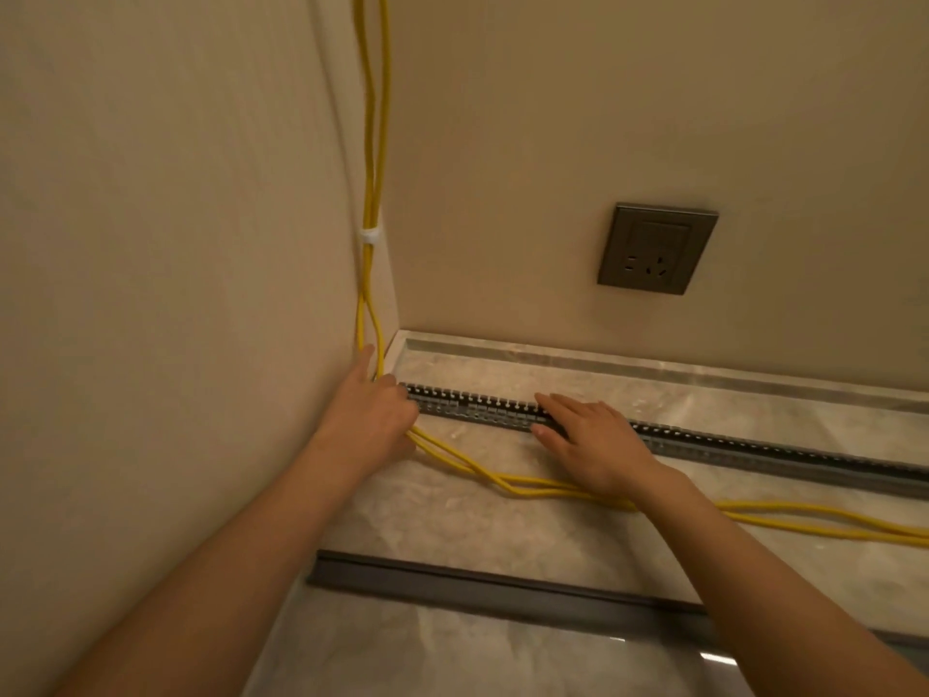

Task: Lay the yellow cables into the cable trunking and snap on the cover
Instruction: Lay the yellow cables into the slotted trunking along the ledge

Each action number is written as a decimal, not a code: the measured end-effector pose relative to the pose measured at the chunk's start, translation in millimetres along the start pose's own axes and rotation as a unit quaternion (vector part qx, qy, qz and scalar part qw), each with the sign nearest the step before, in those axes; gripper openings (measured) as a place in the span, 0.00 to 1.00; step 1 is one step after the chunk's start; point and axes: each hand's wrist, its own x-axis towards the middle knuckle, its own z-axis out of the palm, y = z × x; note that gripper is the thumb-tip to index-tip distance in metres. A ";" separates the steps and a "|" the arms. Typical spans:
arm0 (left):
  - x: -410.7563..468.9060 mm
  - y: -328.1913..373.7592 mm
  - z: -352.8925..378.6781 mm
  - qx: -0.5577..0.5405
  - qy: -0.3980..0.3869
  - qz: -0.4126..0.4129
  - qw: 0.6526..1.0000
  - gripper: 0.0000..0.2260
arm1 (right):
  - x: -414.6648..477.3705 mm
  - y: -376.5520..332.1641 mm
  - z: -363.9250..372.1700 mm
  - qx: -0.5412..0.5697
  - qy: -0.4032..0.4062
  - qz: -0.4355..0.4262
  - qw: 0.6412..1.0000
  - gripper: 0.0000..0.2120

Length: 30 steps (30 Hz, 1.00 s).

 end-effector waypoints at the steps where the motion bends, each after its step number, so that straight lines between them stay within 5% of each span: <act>1: 0.1 -1.4 -1.9 0.002 0.003 0.000 1.000 0.15 | -4.5 1.0 -0.6 0.003 -0.006 -0.004 1.000 0.26; 9: 3.4 0.1 -22.7 -0.066 0.087 -0.057 0.992 0.17 | -43.3 -1.8 -2.7 0.027 -0.014 -0.044 0.999 0.29; 15: 0.8 5.8 -41.7 -0.163 0.154 -0.074 0.972 0.17 | -54.3 -19.8 -4.3 0.095 0.234 -0.090 0.963 0.08; 19: -6.4 -1.4 -48.1 -0.144 0.196 -0.041 0.969 0.22 | -52.5 -10.6 -28.8 0.032 0.350 -0.121 0.928 0.13; 25: -21.4 -24.9 -40.7 -0.033 0.208 -0.019 0.977 0.21 | -50.8 24.1 -60.6 -0.094 0.385 -0.107 0.912 0.14; 30: -18.4 -24.7 -24.2 0.014 0.197 -0.035 0.980 0.12 | -42.2 31.7 -54.7 -0.111 0.316 -0.074 0.939 0.10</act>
